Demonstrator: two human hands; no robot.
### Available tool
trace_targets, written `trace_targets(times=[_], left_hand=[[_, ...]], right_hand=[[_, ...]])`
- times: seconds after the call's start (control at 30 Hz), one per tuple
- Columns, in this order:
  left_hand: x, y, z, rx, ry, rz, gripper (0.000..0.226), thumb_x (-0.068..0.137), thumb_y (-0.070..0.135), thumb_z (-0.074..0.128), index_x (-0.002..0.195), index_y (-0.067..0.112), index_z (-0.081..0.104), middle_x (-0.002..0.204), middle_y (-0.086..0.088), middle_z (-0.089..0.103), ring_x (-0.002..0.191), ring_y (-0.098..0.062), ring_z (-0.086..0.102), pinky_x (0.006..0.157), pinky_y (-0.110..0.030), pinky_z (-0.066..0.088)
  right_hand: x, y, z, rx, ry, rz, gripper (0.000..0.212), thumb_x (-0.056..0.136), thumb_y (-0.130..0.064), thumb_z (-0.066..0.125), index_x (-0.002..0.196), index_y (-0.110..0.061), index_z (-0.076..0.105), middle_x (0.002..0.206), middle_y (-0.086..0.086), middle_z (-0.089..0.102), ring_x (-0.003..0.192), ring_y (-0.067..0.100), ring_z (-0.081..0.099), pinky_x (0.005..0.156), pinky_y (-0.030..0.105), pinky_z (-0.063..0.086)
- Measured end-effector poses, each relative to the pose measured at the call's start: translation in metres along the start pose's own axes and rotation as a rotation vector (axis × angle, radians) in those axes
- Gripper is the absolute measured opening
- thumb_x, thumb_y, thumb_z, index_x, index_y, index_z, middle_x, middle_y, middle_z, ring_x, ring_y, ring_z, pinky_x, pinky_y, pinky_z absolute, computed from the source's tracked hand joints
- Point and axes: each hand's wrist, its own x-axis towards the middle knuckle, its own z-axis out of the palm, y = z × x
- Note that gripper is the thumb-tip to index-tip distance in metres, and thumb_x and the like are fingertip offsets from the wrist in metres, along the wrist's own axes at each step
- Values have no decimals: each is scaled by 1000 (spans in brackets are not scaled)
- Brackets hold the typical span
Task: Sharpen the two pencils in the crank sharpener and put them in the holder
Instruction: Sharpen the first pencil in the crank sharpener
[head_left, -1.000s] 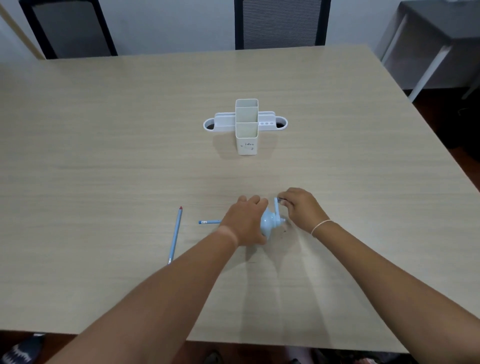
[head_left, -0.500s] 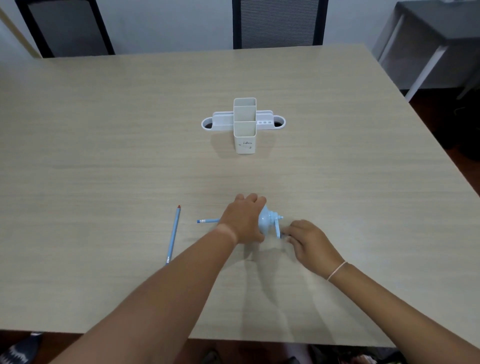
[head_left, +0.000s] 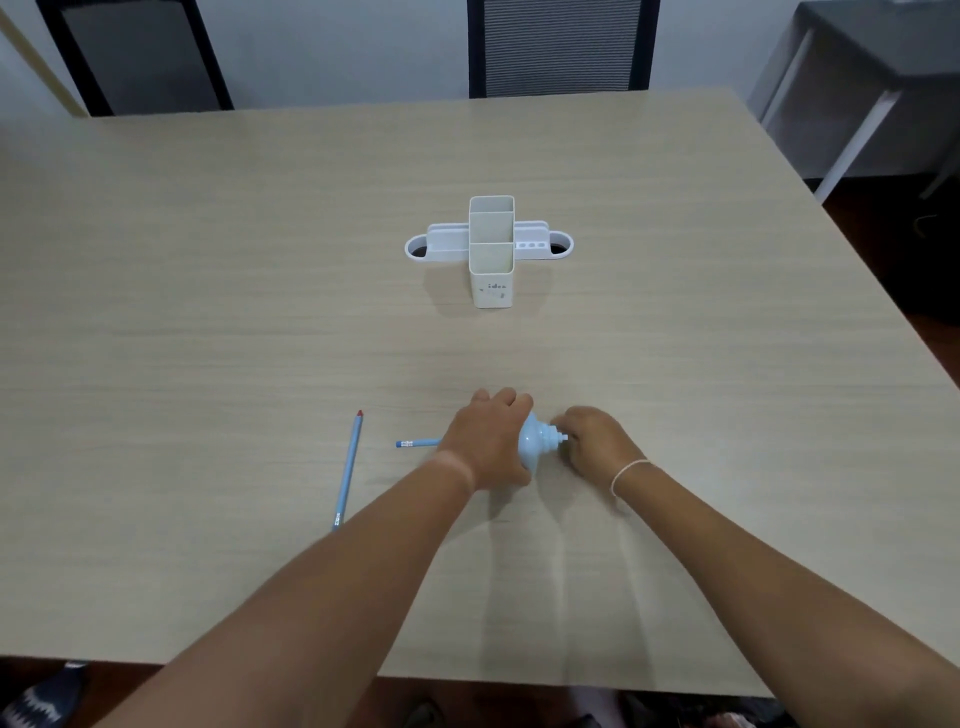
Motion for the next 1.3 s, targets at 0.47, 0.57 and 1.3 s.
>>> trace_targets(times=[0.47,0.57,1.3], left_hand=[[2,-1,1,4,-14,11,55,65,33,74,108,13,46,110,-4,51,98,-28,44,84,-41,48],[3,-3,3,3,-6,7,52,64,33,73,104,14,46,107,-4,51,87,-24,37,86,-43,48],[-1,1,0,-3,-19,-5,57,65,33,74,111,15,45,112,-3,51,102,-29,44,79,-38,47]], right_hand=[[-31,-15,-32,129,285,-204,27,81,-10,43,82,1,68,70,17,65,70,14,46,67,10,27],[0,-9,-29,137,248,-92,17,81,5,52,86,5,68,78,25,65,80,31,58,74,24,38],[-53,-13,-17,154,318,-190,27,79,-13,41,81,-3,66,68,14,62,70,16,45,64,15,30]])
